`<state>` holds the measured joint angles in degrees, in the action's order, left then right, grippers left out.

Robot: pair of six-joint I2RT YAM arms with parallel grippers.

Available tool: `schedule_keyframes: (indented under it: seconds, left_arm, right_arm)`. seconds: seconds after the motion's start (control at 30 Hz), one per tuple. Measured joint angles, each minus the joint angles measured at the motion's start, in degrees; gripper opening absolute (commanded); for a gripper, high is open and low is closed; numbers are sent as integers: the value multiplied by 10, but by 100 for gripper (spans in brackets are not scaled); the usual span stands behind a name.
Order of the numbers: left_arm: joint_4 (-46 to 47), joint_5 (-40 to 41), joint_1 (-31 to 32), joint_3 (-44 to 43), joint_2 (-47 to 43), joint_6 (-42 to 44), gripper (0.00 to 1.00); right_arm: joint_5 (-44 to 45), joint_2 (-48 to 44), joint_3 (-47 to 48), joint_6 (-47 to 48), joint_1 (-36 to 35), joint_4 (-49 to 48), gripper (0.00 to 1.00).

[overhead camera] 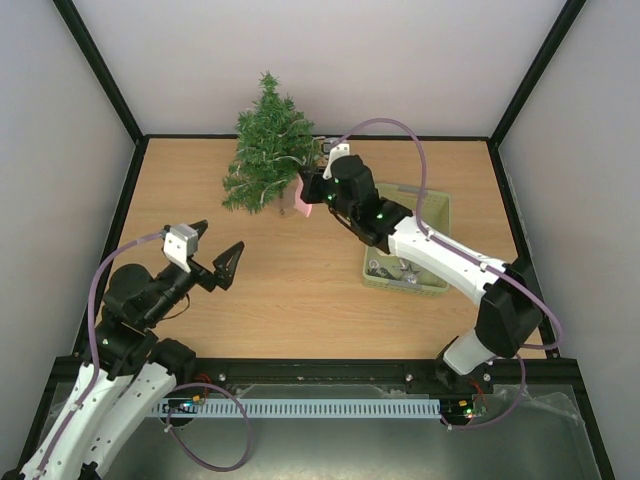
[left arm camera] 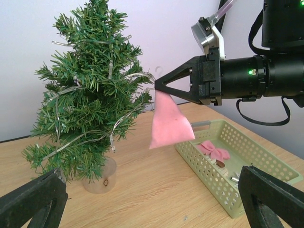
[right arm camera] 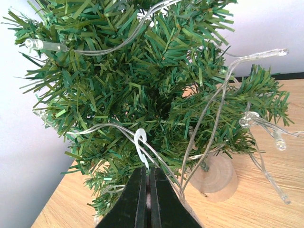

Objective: Decorate the small christmas tree
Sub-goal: Hang the decoration item on the Christmas tree.

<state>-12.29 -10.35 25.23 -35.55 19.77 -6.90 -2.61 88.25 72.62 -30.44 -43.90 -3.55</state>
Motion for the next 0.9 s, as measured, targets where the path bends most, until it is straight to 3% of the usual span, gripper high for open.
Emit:
schedule_keyframes:
  seconds: [0.9]
  left_arm:
    - [0, 13, 0, 3, -10, 1, 100]
  right_arm:
    - [16, 26, 7, -78, -15, -6, 2]
